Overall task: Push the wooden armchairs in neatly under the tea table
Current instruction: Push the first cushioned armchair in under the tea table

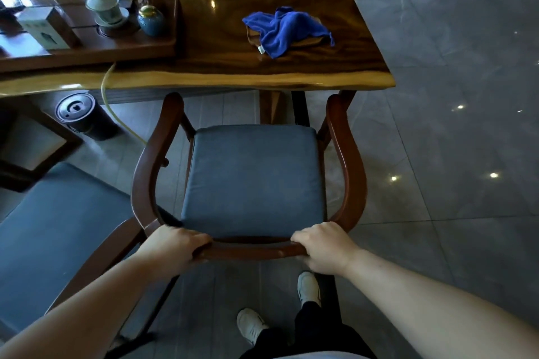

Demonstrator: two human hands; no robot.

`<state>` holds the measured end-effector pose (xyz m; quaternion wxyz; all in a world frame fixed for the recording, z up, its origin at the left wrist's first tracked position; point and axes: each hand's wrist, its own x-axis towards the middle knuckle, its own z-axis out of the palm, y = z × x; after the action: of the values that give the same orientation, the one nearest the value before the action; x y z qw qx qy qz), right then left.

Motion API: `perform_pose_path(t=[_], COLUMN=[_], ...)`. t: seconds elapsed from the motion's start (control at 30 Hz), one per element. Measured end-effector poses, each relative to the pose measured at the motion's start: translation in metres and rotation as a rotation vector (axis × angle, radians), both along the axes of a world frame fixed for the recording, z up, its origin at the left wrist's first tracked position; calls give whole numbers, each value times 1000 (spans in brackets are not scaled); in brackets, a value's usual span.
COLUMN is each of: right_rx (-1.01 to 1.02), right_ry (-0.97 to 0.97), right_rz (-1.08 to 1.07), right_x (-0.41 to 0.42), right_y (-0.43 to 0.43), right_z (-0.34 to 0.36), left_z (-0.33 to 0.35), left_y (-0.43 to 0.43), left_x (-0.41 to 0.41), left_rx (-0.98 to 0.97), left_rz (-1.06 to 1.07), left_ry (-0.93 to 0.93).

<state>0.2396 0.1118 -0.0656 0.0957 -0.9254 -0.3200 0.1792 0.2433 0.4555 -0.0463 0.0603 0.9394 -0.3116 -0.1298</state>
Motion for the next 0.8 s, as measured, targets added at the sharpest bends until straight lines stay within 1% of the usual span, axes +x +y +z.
perform_pose_path(t=[0.2,0.3,0.63,0.8], right_rx=[-15,-19,-55,-62], right_ry=[-29,-21,-35,-41], right_rz=[55,79,102,174], right_x=[19,31,54,61], right_y=[16,7,-21,-29], right_z=[3,9,17,18], left_z=[2,2,-4,-6], left_y=[15,6,-24,-32], left_x=[15,21,32,29], left_rx=[4,-7,34,27], left_rz=[128,140,172,187], left_ry=[87,122,146,145])
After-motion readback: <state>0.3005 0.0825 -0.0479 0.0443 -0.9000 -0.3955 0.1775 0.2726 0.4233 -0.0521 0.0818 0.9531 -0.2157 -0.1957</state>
